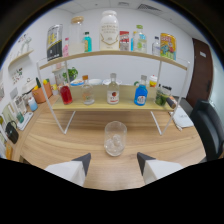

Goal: Make me a cup of Mojito.

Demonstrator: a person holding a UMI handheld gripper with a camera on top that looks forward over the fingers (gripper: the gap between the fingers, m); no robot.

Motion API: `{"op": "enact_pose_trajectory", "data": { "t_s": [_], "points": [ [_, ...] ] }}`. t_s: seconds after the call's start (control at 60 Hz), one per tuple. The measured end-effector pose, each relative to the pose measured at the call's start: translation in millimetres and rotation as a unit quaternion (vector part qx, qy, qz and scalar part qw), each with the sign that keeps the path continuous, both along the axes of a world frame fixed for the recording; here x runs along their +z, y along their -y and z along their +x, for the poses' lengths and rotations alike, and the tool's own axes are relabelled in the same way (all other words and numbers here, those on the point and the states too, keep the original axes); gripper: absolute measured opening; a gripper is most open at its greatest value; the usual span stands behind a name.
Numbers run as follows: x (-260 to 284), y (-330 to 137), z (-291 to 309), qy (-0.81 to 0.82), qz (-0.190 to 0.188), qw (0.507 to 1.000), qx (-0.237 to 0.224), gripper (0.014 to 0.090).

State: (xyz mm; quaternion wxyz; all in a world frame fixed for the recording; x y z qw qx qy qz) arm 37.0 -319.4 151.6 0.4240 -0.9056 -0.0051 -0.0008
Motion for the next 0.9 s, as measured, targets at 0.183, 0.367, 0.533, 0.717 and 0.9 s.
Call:
{"op": "enact_pose_trajectory", "data": {
  "t_s": [0.183, 0.367, 0.533, 0.717, 0.9],
  "points": [
    [-2.1, 10.7, -1.2, -0.006, -0.006, 1.0, 0.005, 0.0862],
    [-17.7, 34.4, 20.0, -0.013, -0.029, 0.999, 0.007, 0.0859],
    [-13.8, 34.0, 71.0, -0.006, -0.033, 0.999, 0.001, 0.0863],
    [28.0, -17.2, 130.3, -0.011, 0.016, 1.0, -0.009, 0.0852],
    [56.6, -85.1, 161.7, -0.02, 0.051, 0.998, -0.008, 0.0852]
  ]
}}
